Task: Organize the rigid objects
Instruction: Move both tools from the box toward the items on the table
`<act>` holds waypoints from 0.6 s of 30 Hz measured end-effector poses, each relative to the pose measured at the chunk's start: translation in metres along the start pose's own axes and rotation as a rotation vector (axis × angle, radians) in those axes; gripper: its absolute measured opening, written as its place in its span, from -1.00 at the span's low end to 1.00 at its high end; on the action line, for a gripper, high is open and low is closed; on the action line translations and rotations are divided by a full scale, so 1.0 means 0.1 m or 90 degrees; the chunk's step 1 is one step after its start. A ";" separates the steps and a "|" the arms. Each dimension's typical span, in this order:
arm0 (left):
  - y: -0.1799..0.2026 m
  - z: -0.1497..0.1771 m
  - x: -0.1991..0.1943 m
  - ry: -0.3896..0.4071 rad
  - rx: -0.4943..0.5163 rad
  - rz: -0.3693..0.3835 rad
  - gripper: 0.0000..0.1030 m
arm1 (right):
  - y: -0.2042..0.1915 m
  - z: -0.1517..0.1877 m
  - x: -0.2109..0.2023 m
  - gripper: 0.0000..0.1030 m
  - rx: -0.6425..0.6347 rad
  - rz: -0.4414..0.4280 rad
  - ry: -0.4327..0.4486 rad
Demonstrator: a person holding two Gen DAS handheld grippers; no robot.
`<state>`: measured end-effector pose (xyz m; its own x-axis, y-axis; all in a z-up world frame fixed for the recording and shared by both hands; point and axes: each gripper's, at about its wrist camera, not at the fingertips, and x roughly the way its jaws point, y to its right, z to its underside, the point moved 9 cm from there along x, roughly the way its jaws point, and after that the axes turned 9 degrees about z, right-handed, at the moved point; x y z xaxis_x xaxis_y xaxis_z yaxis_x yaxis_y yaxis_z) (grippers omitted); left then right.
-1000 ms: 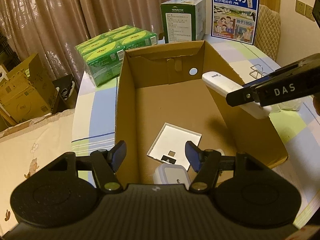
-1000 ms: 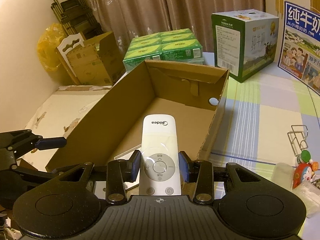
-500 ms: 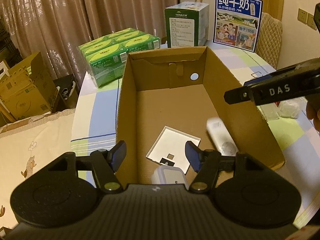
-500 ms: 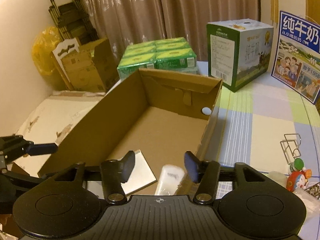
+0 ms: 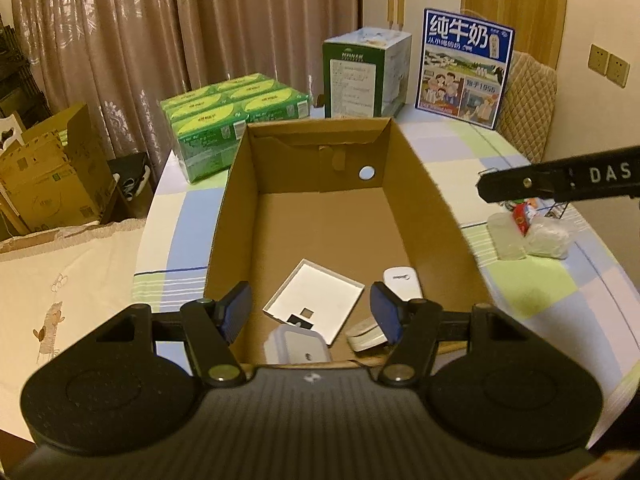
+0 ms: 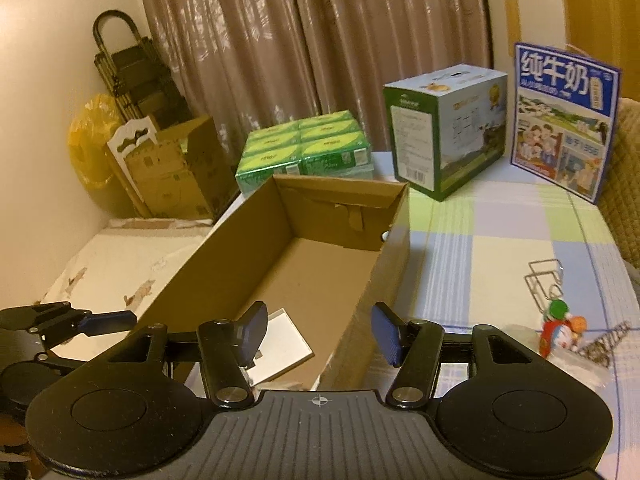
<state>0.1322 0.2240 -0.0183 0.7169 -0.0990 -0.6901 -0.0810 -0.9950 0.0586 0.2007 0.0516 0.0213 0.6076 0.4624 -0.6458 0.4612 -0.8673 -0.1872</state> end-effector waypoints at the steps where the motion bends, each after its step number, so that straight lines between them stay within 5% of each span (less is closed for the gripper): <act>1: 0.04 0.00 -0.03 0.003 -0.002 0.001 0.18 | 0.01 0.01 -0.07 0.07 0.004 0.001 0.003; 18: 0.85 0.00 -0.44 0.046 -0.004 0.061 0.19 | 0.65 0.59 -0.92 0.13 0.059 0.063 0.025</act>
<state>0.0938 0.1436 0.0176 0.7540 -0.1940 -0.6275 -0.1474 -0.9810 0.1261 0.1367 -0.0581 0.0249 0.6733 0.3785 -0.6352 0.3365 -0.9218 -0.1926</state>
